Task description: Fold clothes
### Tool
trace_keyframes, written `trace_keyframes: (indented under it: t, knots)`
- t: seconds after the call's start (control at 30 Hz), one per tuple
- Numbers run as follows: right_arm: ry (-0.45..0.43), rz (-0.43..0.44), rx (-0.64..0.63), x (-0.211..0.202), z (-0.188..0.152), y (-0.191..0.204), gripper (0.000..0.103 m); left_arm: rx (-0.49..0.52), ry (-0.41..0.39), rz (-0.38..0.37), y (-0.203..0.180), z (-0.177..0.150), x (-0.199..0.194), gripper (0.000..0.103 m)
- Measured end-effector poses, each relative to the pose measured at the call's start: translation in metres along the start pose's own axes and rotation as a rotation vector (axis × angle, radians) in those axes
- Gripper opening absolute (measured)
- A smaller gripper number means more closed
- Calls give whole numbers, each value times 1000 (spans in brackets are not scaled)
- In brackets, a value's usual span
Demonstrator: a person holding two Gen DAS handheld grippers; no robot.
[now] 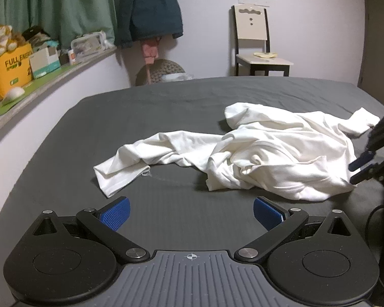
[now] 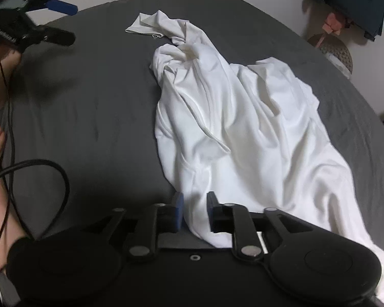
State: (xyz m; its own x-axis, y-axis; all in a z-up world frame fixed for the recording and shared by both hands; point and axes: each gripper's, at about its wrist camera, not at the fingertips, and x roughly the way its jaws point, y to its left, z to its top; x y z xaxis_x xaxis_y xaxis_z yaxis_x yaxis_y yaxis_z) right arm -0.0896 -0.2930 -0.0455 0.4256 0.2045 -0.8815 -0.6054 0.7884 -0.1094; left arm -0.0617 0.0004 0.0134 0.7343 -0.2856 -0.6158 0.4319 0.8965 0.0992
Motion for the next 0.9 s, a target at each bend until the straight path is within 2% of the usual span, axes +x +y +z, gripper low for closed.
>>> trace_keyframes:
  t: [0.13,0.17,0.3,0.33,0.37,0.47,0.6,0.7,0.77,0.9]
  knots:
    - [3,43,98,15,7,-6,25,-15,2,-6,3,0,-1,103]
    - [1,42,119,19,9,-8,29,-18,2,-8,4,0,-1,103]
    - [-8,32,164,34,12,-10,31,-20,6,-17,2,-1,2,103]
    - [-8,50,196,37,12,-12,25,-14,8,-21,1,-2,2,103]
    - [-18,65,231,36,12,-16,6,-3,10,-23,-1,-2,3,103]
    - [-70,84,297,22,10,-24,6,66,7,-21,-11,-2,5,103]
    - [-227,27,319,-41,-6,-34,5,219,-28,-39,-36,-3,7,103]
    - [-340,-100,320,-89,-25,-49,5,372,-71,-55,-62,-5,12,103]
    - [-390,-162,310,-115,-34,-59,5,506,-104,-86,-86,-9,16,103]
    - [-432,-199,311,-138,-45,-68,5,774,-168,-149,-135,-17,23,103]
